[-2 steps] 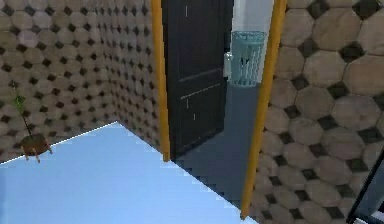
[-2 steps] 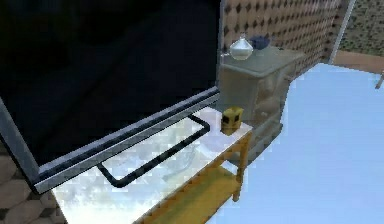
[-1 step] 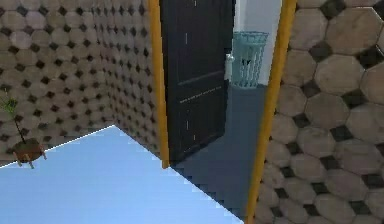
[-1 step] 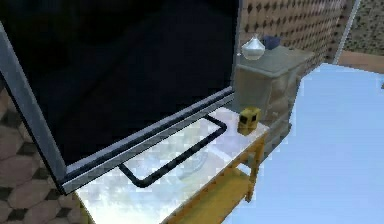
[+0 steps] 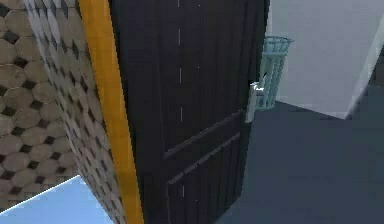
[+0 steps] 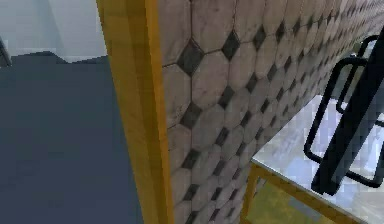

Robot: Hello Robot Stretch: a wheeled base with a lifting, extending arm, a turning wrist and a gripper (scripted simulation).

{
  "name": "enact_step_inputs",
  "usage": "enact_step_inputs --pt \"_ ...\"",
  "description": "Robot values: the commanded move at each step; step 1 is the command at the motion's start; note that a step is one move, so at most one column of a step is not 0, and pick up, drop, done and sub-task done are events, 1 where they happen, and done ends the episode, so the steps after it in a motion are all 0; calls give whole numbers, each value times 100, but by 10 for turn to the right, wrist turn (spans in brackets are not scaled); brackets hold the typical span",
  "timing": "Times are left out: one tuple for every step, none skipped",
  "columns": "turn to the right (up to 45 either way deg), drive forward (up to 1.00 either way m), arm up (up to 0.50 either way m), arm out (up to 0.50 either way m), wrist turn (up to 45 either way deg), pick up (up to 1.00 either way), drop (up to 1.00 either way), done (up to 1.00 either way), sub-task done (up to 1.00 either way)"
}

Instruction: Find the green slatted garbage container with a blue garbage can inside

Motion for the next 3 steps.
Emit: enact_step_inputs --pt "0 15 0 0 0 0 0 0 0" --pt "390 0 0 0 0 0 0 0 0" --pt "0 100 0 0 0 0 0 0 0"
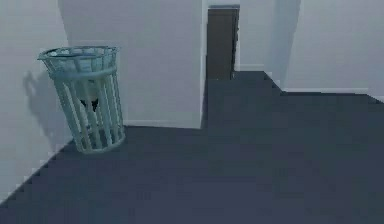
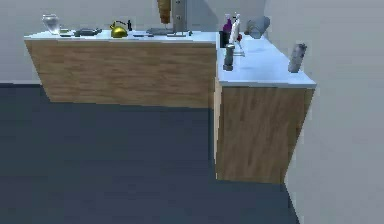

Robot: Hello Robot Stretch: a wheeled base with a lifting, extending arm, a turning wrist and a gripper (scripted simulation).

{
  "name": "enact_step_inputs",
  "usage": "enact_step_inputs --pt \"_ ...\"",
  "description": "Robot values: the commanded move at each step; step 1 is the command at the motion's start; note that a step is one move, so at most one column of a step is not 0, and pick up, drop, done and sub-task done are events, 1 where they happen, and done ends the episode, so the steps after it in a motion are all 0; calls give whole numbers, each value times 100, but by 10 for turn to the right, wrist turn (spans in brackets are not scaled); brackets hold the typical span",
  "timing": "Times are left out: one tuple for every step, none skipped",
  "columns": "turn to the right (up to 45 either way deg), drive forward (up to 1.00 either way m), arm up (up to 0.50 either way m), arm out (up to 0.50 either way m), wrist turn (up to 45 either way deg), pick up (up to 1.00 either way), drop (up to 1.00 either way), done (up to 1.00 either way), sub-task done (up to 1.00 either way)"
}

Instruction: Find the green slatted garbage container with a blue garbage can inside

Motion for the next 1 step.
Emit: enact_step_inputs --pt "0 30 0 0 0 0 0 0 0"
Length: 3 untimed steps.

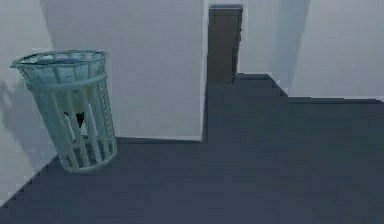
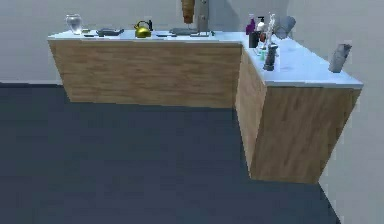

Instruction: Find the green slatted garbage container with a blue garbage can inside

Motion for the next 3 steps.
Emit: enact_step_inputs --pt "-210 0 0 0 0 0 0 0 0" --pt "0 100 0 0 0 0 0 0 0" --pt "-240 0 0 0 0 0 0 0 0"
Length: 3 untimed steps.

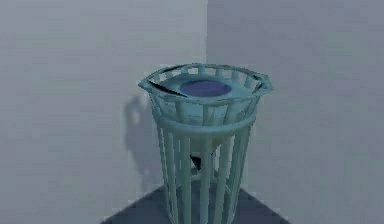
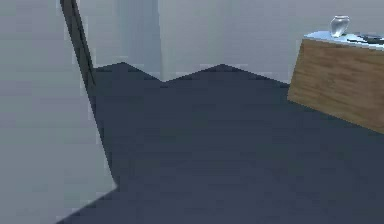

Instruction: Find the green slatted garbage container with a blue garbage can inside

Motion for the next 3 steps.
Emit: enact_step_inputs --pt "-30 0 0 0 0 0 0 0 0" --pt "0 10 0 0 0 0 0 0 0" --pt "0 0 0 0 0 0 0 100 0"
